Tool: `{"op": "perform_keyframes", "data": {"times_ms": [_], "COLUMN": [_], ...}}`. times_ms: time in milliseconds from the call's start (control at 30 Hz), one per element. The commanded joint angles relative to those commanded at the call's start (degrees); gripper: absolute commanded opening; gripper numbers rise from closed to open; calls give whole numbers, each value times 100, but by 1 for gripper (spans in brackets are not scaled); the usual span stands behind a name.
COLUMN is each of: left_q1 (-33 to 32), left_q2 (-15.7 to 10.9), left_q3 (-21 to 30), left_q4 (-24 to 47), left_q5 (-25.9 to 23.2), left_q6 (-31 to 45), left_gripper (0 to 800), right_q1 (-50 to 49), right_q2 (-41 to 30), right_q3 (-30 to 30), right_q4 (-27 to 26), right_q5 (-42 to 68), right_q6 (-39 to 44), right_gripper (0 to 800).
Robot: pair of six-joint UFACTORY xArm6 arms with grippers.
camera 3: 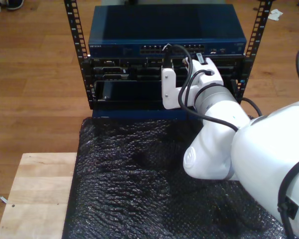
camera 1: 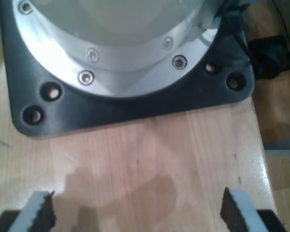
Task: Grab the cable and plug it in
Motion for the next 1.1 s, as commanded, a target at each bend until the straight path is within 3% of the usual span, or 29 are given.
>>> {"op": "perform_keyframes", "data": {"times_ms": [1100], "left_q1": [0], "left_q2": [0], "left_q3": [0], "left_q4": [0], "left_q5": [0], "left_q6": [0], "left_gripper": [800], "right_q1": [-202], "right_q2": [132], "right_q3": [-141], "right_q4": [-35], "right_q5": [440], "right_q6": [-9], "right_gripper": [0]}}
